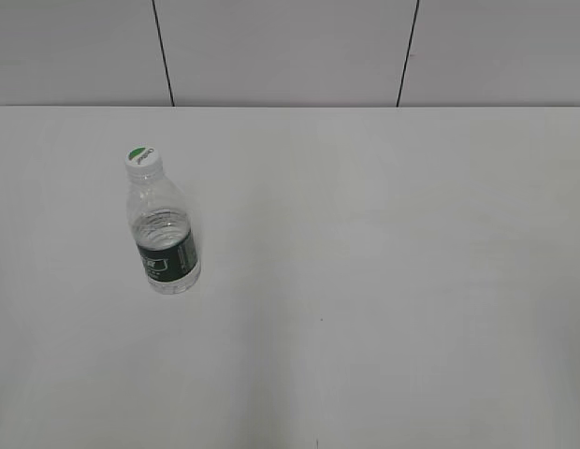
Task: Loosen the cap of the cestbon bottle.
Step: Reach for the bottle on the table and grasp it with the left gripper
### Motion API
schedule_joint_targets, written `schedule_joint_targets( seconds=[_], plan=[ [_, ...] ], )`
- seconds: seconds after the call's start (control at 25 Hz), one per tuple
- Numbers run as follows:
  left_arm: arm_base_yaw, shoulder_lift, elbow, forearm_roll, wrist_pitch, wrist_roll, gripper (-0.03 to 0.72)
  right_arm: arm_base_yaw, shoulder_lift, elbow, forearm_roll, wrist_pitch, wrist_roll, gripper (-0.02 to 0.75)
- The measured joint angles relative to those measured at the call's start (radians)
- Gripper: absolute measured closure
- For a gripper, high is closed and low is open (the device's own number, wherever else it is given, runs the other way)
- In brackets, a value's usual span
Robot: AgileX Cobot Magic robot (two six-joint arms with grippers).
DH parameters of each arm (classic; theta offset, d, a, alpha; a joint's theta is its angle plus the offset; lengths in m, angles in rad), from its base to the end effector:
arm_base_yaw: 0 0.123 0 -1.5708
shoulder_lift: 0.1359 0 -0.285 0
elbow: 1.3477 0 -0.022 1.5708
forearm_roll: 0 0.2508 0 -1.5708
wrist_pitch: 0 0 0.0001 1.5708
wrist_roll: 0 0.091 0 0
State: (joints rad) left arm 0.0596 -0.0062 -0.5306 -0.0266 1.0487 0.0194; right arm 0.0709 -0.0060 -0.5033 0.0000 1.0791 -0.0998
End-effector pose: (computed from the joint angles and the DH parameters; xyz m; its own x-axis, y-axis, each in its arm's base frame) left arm -0.0089 -0.0026 0.2867 -0.4114 -0.0184 -0.9113 -0.0361 0.9993 -0.0039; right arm -0.0069 -0.0005 0.2767 -0.4536 -0.1321 -0.8814 -0.1166 0.9892 -0.0883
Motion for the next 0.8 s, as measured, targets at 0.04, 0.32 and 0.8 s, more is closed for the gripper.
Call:
schedule_joint_targets(
  seconds=[0.04,0.32,0.8],
  plan=[
    [0.000,0.000,0.000,0.000,0.000,0.000,0.447,0.000,0.000,0.000,0.000,0.000,0.000,0.167],
    [0.000,0.000,0.000,0.000,0.000,0.000,0.448,0.000,0.000,0.000,0.000,0.000,0.000,0.167],
    [0.000,0.075,-0.001,0.011,-0.002,0.000,0.121,0.000,0.000,0.000,0.000,0.000,0.000,0.167]
  ],
)
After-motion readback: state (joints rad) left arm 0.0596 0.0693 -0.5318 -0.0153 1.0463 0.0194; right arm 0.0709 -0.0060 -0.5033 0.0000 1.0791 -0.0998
